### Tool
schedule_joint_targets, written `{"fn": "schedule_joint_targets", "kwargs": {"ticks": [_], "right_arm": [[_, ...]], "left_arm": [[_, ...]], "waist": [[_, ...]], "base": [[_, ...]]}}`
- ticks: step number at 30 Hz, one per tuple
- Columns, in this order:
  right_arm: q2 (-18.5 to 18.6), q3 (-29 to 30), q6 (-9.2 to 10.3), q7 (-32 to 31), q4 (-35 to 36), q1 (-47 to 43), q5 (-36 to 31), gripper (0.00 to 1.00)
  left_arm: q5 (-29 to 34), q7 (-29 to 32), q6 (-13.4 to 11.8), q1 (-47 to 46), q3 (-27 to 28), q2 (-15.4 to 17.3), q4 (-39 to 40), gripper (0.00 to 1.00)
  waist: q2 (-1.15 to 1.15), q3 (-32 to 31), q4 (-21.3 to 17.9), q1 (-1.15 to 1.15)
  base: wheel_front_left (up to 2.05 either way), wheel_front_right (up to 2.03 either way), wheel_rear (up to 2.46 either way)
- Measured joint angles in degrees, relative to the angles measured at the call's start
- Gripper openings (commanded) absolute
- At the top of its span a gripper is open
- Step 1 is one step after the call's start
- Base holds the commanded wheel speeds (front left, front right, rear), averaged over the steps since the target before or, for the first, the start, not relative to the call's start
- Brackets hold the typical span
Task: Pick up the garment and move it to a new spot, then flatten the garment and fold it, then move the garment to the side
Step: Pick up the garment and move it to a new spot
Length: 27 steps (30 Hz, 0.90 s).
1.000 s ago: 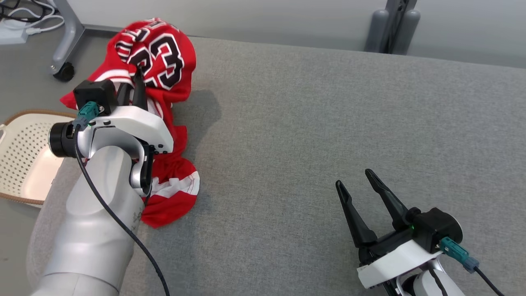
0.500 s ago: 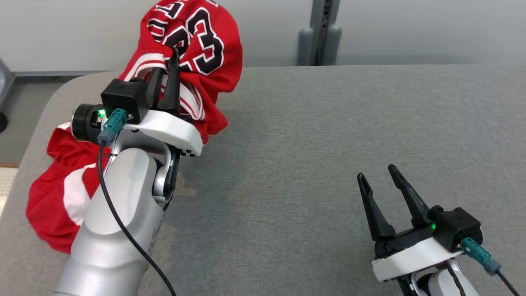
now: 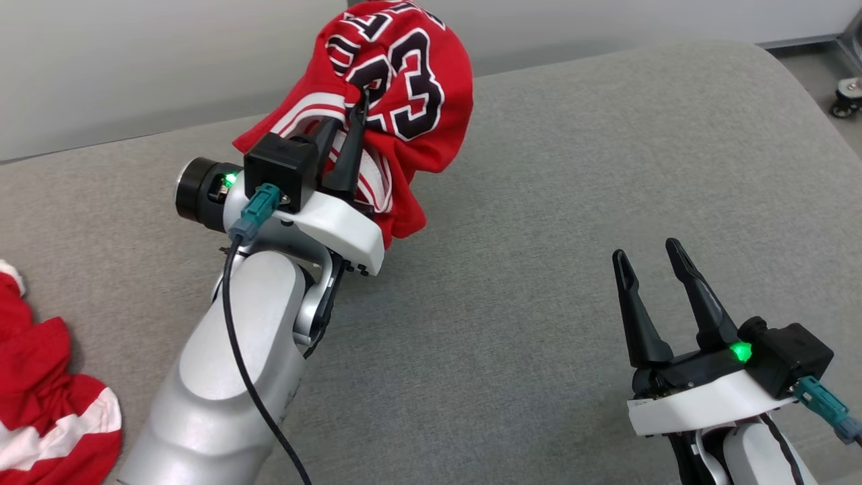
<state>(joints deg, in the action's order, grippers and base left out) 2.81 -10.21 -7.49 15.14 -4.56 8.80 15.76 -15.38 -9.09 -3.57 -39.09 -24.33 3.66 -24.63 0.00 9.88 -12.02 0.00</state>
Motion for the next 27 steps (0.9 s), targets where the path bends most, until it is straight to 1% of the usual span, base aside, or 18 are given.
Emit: {"fn": "schedule_joint_targets", "kwargs": {"ticks": [6,13,14,18,20,22,24,25,26,27], "right_arm": [[-0.01,0.26,0.0,0.0,0.75,0.48,1.34,1.0],[-0.01,0.55,0.0,0.0,1.47,1.07,3.0,1.0],[-0.01,0.55,0.0,0.0,1.47,1.07,3.0,1.0],[-0.02,0.42,0.0,0.0,1.46,1.08,3.54,1.0],[-0.03,0.58,0.0,0.0,1.47,1.08,3.35,1.0],[-0.02,0.8,0.0,0.01,1.52,1.08,2.85,1.0],[-0.01,1.01,0.0,0.0,1.49,0.98,2.23,1.0],[-0.04,1.12,0.0,0.0,1.43,0.85,1.83,1.0],[-0.04,1.29,0.0,0.0,1.31,0.7,1.66,1.0],[-0.02,1.43,0.0,0.0,1.16,0.58,1.38,1.0]], "left_arm": [[1.41,1.41,1.09,-0.24,-3.66,-0.25,-1.37,0.0],[3.1,1.86,2.75,-1.28,-7.59,-0.36,-8.26,0.0],[3.1,1.86,2.75,-1.28,-7.59,-0.36,-8.26,0.0],[2.81,-0.27,4.04,-1.88,-8.51,-0.42,-13.93,0.0],[2.96,-0.85,4.1,-2.37,-9.02,-0.45,-14.89,0.0],[3.08,-1.71,4.83,-3.24,-9.72,-0.6,-16.49,0.0],[3.08,-2.54,4.82,-3.62,-10.11,-0.67,-17.56,0.01],[2.94,-2.86,4.78,-3.75,-10.13,-0.66,-17.9,0.2],[2.71,-3.3,4.75,-3.78,-10.26,-0.69,-18.08,0.44],[2.61,-3.67,4.78,-3.8,-10.55,-0.67,-18.16,1.0]], "waist": [[0.0,2.19,-4.48,0.0],[0.0,5.27,-8.12,0.0],[0.0,5.27,-8.12,0.0],[0.0,7.0,-9.97,0.0],[0.0,7.27,-10.2,0.0],[0.0,7.61,-10.36,0.0],[0.0,7.44,-10.02,0.0],[0.0,7.28,-9.73,0.0],[0.0,7.1,-9.4,0.0],[0.0,6.83,-9.07,0.0]], "base": [[0.0,0.0,0.0],[0.0,0.0,0.0],[0.0,0.0,0.0],[0.0,0.0,0.0],[0.0,0.0,0.0],[0.0,0.0,0.0],[0.0,0.0,0.0],[0.0,0.0,0.0],[0.0,0.0,0.0],[0.0,0.0,0.0]]}}
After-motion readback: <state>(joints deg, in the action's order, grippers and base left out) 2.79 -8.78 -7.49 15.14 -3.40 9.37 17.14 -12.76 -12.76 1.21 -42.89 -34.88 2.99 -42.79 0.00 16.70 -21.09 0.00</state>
